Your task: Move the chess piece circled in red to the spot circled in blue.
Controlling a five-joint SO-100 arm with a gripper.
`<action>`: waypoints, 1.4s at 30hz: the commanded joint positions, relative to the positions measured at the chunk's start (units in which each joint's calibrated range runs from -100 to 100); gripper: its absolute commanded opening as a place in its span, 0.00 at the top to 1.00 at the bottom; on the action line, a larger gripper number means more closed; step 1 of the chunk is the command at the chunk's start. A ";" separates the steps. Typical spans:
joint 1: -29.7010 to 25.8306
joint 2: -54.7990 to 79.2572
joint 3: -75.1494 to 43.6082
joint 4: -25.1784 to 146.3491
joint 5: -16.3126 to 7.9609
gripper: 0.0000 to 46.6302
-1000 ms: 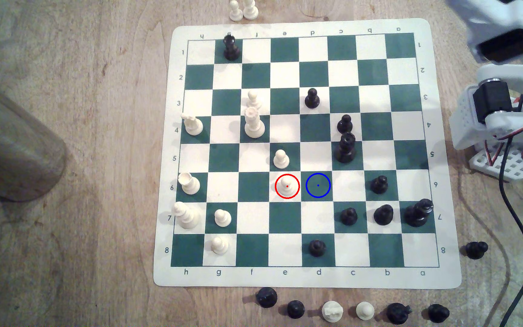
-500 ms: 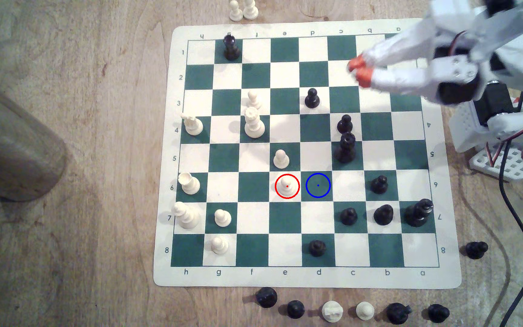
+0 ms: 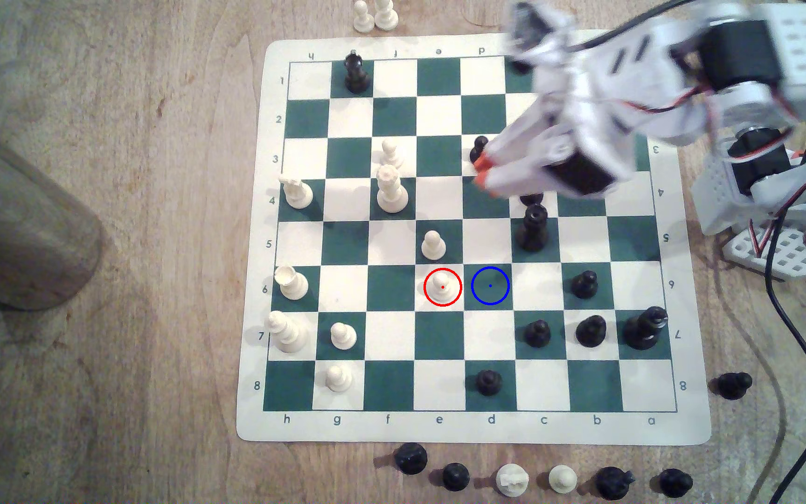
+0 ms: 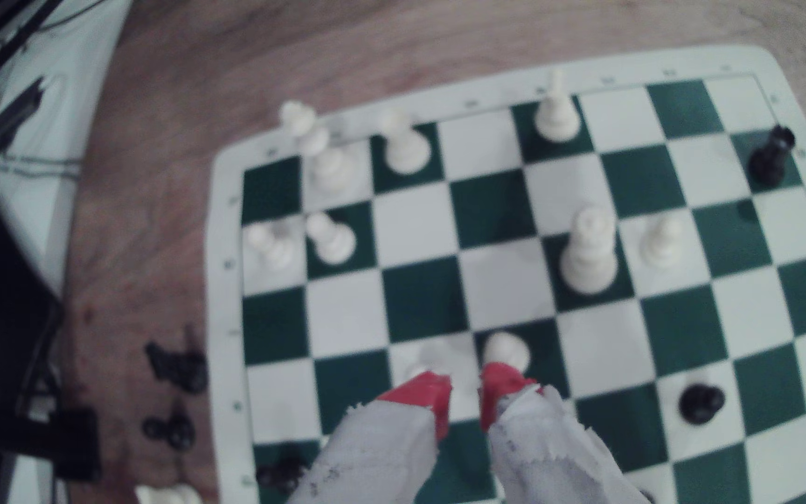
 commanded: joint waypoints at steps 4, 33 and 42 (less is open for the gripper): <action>-0.48 13.55 -13.25 0.24 -3.32 0.78; -3.06 35.46 -19.51 -3.11 -3.81 0.71; -4.16 39.28 -19.69 -5.41 -3.71 0.73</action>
